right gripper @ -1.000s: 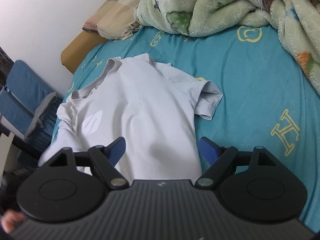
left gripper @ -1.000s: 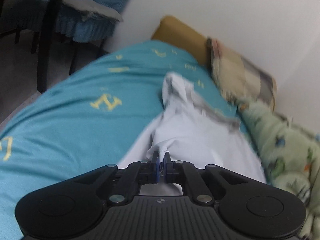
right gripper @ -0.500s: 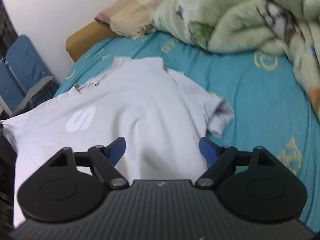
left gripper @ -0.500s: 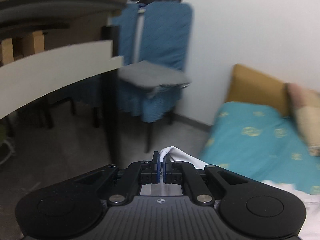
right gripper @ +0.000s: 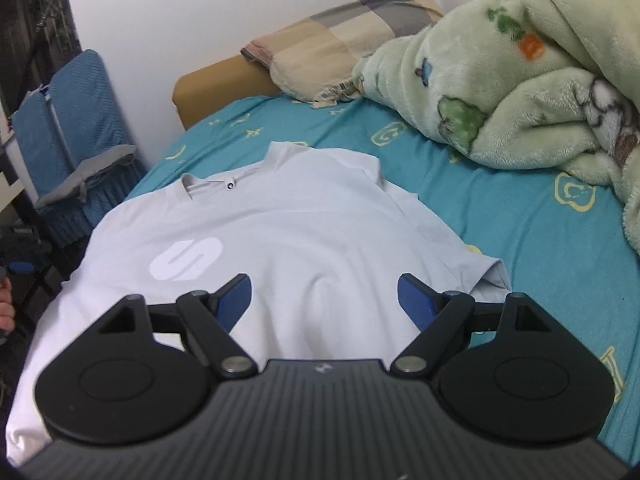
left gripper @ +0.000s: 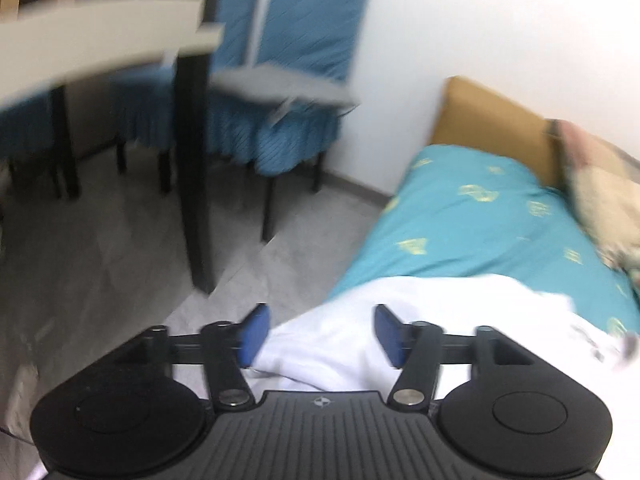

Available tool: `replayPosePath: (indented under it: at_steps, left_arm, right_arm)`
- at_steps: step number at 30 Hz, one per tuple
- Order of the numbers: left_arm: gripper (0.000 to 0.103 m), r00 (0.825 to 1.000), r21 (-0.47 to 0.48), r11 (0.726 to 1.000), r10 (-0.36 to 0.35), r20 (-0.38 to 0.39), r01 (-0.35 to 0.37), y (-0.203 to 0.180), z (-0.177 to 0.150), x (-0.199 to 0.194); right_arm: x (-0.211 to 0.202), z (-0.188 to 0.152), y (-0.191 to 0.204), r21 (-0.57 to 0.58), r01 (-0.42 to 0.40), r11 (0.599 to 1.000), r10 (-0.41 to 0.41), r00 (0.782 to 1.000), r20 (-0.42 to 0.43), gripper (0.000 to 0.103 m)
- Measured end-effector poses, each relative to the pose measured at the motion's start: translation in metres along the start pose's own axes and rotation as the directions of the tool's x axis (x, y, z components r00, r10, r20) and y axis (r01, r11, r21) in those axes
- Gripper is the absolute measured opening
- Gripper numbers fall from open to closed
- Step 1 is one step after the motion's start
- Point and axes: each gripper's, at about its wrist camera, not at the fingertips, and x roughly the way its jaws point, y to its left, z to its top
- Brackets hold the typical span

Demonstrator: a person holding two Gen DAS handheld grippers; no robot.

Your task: Fold clothes

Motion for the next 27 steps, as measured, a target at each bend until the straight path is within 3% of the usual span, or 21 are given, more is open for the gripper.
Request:
replayPosePath:
  at_steps: [1, 4, 7, 11, 16, 18, 22, 27]
  left_arm:
    - [0.08, 1.0, 0.023, 1.0, -0.021, 0.013, 0.02, -0.008, -0.003, -0.019]
    - [0.081, 0.994, 0.062, 0.993, -0.101, 0.031, 0.099, -0.03, -0.015, -0.076]
    - [0.082, 0.98, 0.031, 0.98, -0.196, 0.01, 0.196, -0.045, -0.032, -0.13]
    - [0.082, 0.964, 0.067, 0.962, -0.264, -0.004, 0.264, -0.074, -0.061, -0.191]
    - [0.083, 0.934, 0.129, 0.926, -0.357, 0.005, 0.354, -0.103, -0.111, -0.252]
    - [0.083, 0.931, 0.173, 0.918, -0.364, 0.012, 0.357, -0.107, -0.133, -0.266]
    - [0.083, 0.945, 0.236, 0.919, -0.328, 0.011, 0.316, -0.106, -0.168, -0.273]
    - [0.084, 0.955, 0.263, 0.922, -0.295, 0.005, 0.284, -0.096, -0.175, -0.259]
  right_arm:
    - [-0.003, 0.0, -0.001, -0.001, -0.004, 1.0, 0.004, 1.0, 0.006, 0.082]
    - [-0.014, 0.002, -0.003, 0.005, -0.014, 1.0, 0.014, 1.0, 0.025, 0.082]
    - [-0.025, 0.005, -0.006, 0.011, -0.02, 1.0, 0.02, 0.999, 0.039, 0.082]
    - [-0.043, 0.007, -0.008, 0.016, -0.028, 0.999, 0.027, 0.998, 0.061, 0.082]
    - [-0.063, -0.003, 0.001, -0.115, 0.049, 0.992, -0.035, 0.992, 0.122, 0.082]
    - [-0.067, -0.007, 0.001, -0.118, 0.043, 0.992, -0.03, 0.993, 0.112, 0.082]
    - [-0.076, -0.008, 0.0, -0.098, 0.032, 0.995, -0.021, 0.994, 0.104, 0.082]
    - [-0.081, -0.007, -0.008, -0.02, 0.015, 1.0, -0.013, 0.996, 0.091, 0.082]
